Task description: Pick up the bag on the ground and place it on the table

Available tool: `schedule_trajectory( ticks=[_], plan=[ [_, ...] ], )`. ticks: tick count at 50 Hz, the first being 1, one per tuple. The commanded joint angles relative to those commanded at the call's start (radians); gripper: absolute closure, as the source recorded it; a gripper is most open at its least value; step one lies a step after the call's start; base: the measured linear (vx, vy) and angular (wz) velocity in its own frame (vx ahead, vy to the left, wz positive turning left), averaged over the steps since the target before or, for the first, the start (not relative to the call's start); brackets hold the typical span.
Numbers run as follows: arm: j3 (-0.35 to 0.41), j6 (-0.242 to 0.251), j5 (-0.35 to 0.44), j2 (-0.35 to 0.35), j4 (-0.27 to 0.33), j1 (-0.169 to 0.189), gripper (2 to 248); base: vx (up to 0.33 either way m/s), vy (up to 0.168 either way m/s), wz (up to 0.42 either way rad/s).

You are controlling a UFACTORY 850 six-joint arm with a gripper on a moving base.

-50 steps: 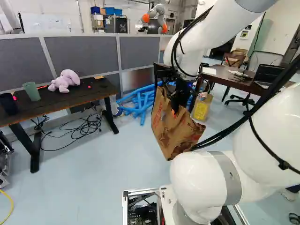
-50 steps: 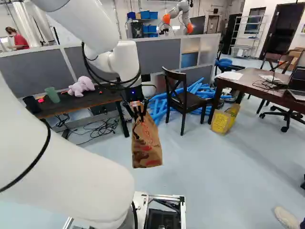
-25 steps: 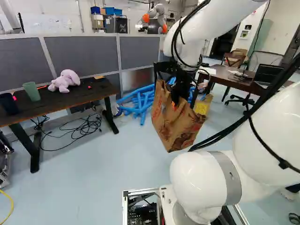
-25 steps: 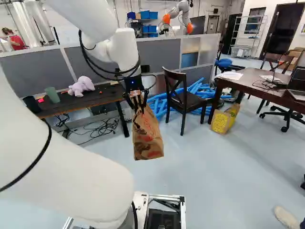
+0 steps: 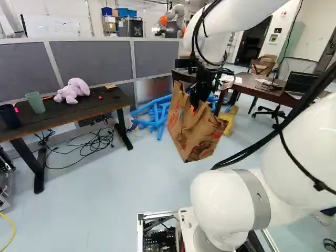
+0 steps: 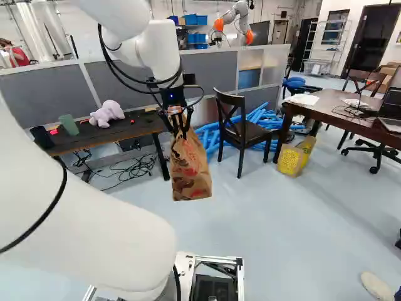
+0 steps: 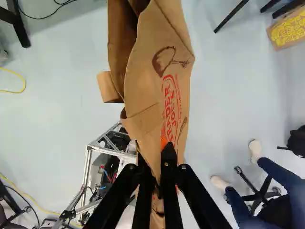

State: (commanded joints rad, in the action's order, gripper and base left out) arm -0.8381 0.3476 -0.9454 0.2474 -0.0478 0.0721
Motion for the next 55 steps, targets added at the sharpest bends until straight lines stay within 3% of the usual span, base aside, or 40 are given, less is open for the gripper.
schedule_trajectory(
  ticks=[35, 55],
  plan=[
    [-0.003, 0.000, -0.033, 0.004, -0.020, 0.000, 225, 0.001, 0.000, -0.002],
    [-0.003, 0.000, -0.033, 0.004, -0.020, 0.000, 225, 0.000, 0.024, 0.117]
  ],
)
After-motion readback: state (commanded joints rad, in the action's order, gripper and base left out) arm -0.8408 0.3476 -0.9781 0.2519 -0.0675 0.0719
